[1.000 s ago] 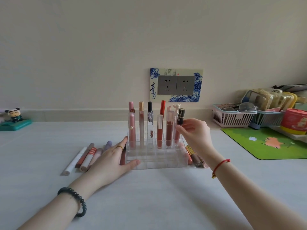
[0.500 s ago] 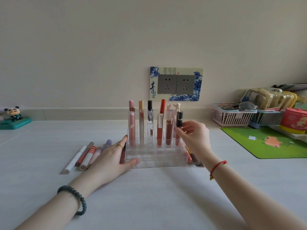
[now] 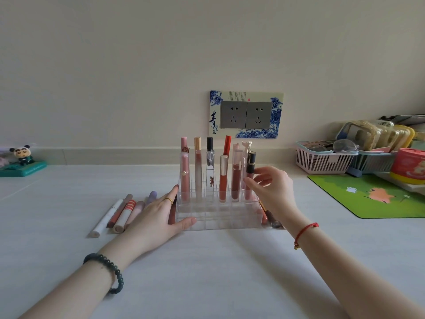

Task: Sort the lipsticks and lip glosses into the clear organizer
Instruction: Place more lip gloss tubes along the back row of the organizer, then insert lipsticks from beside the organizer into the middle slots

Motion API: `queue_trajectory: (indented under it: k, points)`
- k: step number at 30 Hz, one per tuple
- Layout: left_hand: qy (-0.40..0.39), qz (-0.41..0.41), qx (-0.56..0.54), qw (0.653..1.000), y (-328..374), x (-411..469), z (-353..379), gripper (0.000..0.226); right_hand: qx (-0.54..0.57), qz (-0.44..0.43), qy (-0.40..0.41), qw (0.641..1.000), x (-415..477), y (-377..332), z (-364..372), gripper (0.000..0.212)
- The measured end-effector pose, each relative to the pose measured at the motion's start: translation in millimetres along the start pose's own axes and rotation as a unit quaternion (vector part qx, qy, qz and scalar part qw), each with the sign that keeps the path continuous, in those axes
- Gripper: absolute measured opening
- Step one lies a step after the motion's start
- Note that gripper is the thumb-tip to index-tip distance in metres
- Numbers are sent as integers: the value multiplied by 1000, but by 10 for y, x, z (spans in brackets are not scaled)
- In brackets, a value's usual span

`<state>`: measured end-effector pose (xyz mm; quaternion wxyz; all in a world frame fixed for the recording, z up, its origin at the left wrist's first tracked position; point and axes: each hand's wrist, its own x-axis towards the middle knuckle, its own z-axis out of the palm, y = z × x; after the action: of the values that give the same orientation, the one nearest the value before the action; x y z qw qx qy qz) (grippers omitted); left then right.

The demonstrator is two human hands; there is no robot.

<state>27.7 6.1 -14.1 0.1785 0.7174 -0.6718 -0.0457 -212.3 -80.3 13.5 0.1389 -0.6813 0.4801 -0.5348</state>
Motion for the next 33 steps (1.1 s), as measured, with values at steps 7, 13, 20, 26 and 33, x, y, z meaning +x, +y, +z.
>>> queue_trajectory:
  k: [7,13,20,26,33]
  points:
    - [-31,0,-7,999,36,-38,-52,110,69,-5,47,996,145,8,-416,26]
    - [56,81,-62,993,4,-91,-241,97,106,22,96,989,114,214,-571,15]
    - [306,-25,-89,947,-450,-6,-572,26,88,51,77,992,76,349,-490,16]
    - [215,-72,-102,969,-582,60,-479,20,79,48,75,993,71,357,-476,17]
    - [64,-75,-28,995,-116,466,-288,26,75,41,74,994,61,336,-466,18]
